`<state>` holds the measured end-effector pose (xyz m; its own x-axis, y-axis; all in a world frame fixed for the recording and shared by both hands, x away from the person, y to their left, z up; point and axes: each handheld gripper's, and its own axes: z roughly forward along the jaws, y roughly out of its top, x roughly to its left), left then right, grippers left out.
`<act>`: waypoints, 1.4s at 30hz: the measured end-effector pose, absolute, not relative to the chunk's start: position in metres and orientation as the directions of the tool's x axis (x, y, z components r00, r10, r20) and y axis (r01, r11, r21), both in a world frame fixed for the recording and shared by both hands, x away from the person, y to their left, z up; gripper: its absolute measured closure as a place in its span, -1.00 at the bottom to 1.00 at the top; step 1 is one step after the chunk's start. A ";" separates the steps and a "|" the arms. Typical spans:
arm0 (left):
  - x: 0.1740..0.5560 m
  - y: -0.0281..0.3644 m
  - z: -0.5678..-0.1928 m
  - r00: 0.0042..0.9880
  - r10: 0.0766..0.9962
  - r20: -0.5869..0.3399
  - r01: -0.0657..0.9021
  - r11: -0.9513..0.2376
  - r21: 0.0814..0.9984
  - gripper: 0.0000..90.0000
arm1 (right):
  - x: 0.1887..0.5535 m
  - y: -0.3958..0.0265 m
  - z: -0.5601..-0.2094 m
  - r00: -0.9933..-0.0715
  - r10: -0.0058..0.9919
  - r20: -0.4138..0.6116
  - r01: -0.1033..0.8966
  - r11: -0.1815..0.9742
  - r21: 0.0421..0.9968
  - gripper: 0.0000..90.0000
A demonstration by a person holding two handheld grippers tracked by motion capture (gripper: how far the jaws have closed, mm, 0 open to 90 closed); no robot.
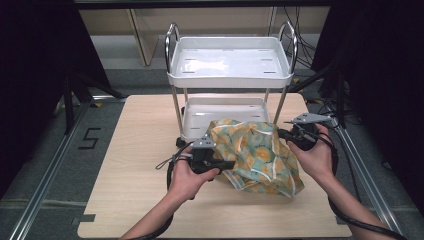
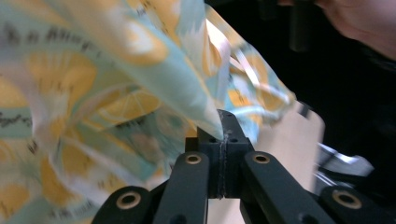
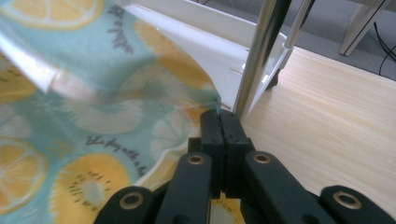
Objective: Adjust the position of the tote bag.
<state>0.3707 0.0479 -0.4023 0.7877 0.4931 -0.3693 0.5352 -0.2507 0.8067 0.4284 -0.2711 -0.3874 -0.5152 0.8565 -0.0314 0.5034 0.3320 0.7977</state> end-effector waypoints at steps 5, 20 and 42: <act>0.365 0.063 -0.397 0.784 0.456 -0.422 0.576 -0.279 0.768 0.99 | 0.436 -0.266 -0.391 -0.516 0.855 -0.059 0.503 0.357 0.787 1.00; 0.365 0.116 -0.405 0.738 0.460 -0.493 0.632 -0.218 0.743 0.99 | 0.448 -0.277 -0.419 -0.482 0.874 -0.063 0.598 0.381 0.705 1.00; 0.378 0.089 -0.402 0.744 0.468 -0.478 0.598 -0.145 0.788 0.98 | 0.409 -0.290 -0.385 -0.582 0.813 -0.029 0.483 0.374 0.792 0.17</act>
<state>0.3780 0.0887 -0.4018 0.7436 0.4676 -0.4779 0.5980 -0.1454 0.7882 0.4092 -0.2902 -0.3851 -0.5820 0.8127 -0.0289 0.4831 0.3742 0.7916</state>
